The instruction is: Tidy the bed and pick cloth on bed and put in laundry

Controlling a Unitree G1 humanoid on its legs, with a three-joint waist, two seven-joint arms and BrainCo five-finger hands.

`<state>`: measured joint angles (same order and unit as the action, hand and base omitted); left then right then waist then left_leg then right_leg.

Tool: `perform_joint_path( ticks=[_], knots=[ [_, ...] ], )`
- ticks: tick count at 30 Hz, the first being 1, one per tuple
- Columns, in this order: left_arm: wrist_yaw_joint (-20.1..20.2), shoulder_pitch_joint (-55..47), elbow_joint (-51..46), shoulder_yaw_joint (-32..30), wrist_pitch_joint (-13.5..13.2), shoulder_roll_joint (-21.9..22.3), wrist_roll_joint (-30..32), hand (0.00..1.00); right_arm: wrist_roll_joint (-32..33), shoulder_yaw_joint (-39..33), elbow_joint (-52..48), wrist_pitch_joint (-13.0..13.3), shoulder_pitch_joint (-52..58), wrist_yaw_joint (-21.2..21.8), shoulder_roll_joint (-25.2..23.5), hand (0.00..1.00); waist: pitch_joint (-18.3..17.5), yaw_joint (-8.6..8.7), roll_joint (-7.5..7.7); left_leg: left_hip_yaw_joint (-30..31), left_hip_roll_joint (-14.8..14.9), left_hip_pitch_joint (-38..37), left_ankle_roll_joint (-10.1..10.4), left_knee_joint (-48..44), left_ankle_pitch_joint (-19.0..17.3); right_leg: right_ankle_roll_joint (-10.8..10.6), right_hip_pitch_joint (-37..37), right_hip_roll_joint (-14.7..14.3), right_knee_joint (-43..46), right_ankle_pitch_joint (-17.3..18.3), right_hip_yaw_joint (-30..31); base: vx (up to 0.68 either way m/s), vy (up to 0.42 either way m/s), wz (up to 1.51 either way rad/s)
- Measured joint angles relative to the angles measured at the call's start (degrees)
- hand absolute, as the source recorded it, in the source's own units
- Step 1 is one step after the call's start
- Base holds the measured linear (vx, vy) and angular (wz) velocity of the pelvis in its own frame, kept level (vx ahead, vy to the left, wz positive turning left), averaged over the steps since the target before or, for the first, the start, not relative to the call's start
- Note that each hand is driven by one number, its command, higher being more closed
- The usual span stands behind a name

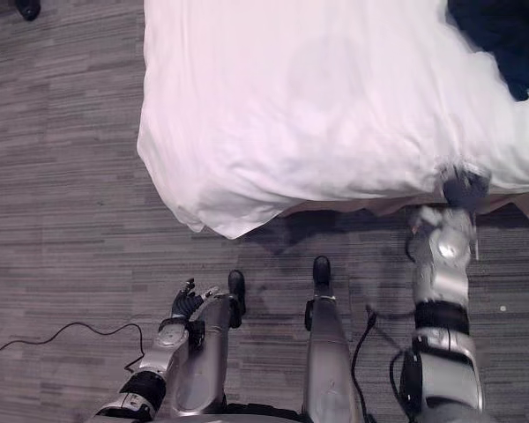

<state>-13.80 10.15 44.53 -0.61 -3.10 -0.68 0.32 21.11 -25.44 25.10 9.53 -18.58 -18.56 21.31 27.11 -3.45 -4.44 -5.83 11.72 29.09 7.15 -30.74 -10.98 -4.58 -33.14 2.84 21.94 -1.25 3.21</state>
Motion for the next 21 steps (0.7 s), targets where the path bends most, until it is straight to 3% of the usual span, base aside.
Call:
perform_joint_path(
  ticks=[2, 3, 4, 6, 8, 10, 11, 15, 17, 19, 21],
  knots=[
    [0.0, -0.3, -1.1, -0.4, 0.1, -0.2, -0.3, 0.0, 1.4, -4.6, -0.3, -1.0, 6.7, -0.4, -3.6, 1.0, 0.7, 1.28, 1.2, -0.9, 0.3, -2.9, -0.2, 0.0, -0.8, -0.3, 2.7, -0.1, -0.1, 0.4, 0.1, 0.08, 0.052, -0.18],
    [0.0, -0.3, -1.1, -0.6, 0.2, -0.2, -0.3, 0.0, 1.5, -5.8, -0.3, -1.2, 8.7, -0.4, -4.6, 0.0, 0.9, 1.62, 1.59, -1.2, 0.4, -4.4, -0.2, 0.3, -1.1, -0.5, 4.1, -0.1, -0.2, 0.6, 0.2, 0.11, 0.061, -0.25],
    [0.0, -0.8, -1.2, -1.2, 0.4, -0.1, -0.3, 0.0, 1.4, -7.2, -0.4, -1.3, 13.3, -0.1, -7.0, 0.0, 0.9, 2.6, 2.63, -2.0, 0.6, -8.5, -0.1, 1.3, -1.6, -0.4, 7.5, -0.1, -0.9, 1.2, 0.3, 0.08, 0.047, -0.19],
    [0.2, -1.5, -1.4, -1.5, 0.4, -0.2, -0.2, 0.0, 1.0, -8.1, -0.9, -1.5, 17.8, 0.3, -9.3, 0.0, 0.2, 2.87, 3.8, -3.5, 0.7, -12.6, 0.0, 4.0, -1.6, -0.2, 11.0, 0.0, -3.1, 1.3, 0.4, 0.1, 0.041, -0.28],
    [1.5, -4.2, -1.5, -1.9, 0.6, -0.9, 0.3, 0.0, -1.3, -8.5, 1.9, -2.9, 23.8, 2.4, -12.9, 0.0, -3.5, 3.13, 5.99, -6.3, 0.6, -17.6, 0.6, 9.0, -1.0, -0.6, 14.5, 0.4, -7.2, 0.4, 0.4, 0.15, 0.043, -0.42],
    [2.2, -5.6, 0.4, -1.9, 0.9, -1.5, 0.4, 0.0, -2.9, -8.9, 8.7, -3.9, 25.6, 3.6, -14.5, 0.0, -6.4, 4.4, 6.89, -7.1, -0.3, -20.8, 0.5, 12.7, 0.2, -1.1, 16.5, 0.7, -9.1, 0.0, 0.4, 0.19, 0.049, -0.14],
    [2.9, -5.7, 2.4, -2.0, 1.5, -1.8, 0.7, 0.0, -4.4, -9.7, 14.1, -5.3, 26.5, 4.6, -15.8, 0.0, -7.9, 5.69, 6.97, -7.6, -1.0, -24.0, 0.8, 15.9, 1.3, -0.9, 18.6, 1.1, -10.3, -0.3, 0.6, 0.22, 0.042, -0.06],
    [3.9, -5.6, 5.4, -2.2, 2.1, -2.4, 2.7, 0.0, -9.0, -9.5, 23.2, -8.2, 26.8, 7.6, -17.5, 0.0, -9.7, 6.05, 5.92, -13.1, -1.7, -30.6, 0.7, 20.4, 2.1, -0.5, 20.3, 1.0, -11.4, -1.3, 3.2, 0.17, 0.056, -0.68],
    [3.9, -6.1, 5.7, -2.2, 2.1, -2.9, 2.8, 0.0, -11.3, -8.1, 26.4, -8.9, 25.6, 8.7, -17.6, 0.0, -9.9, 6.13, 5.41, -18.4, -1.2, -34.3, 0.8, 22.5, 2.1, 1.5, 19.6, 2.0, -11.1, -2.0, -7.1, 0.02, -0.012, -0.98],
    [4.5, -6.8, 7.6, -1.4, 2.3, -4.6, 4.1, 0.0, -13.9, -6.4, 28.6, -8.9, 25.3, 9.0, -17.6, 0.0, -10.9, 7.84, 4.32, -22.9, -0.1, -36.8, 1.7, 23.2, 1.4, 4.8, 20.1, 8.7, -6.7, 3.9, -29.4, 0.06, 0.021, -0.95],
    [5.3, -6.7, 9.4, -1.3, 2.8, -6.0, 5.9, 0.0, -15.6, -5.2, 30.3, -8.9, 24.6, 9.9, -18.1, 0.0, -11.1, 7.77, 4.22, -26.1, 1.1, -38.2, 3.0, 22.6, 0.3, 6.0, 21.3, 10.9, -5.4, 4.2, -39.9, 0.17, 0.012, -1.2]
  ],
)
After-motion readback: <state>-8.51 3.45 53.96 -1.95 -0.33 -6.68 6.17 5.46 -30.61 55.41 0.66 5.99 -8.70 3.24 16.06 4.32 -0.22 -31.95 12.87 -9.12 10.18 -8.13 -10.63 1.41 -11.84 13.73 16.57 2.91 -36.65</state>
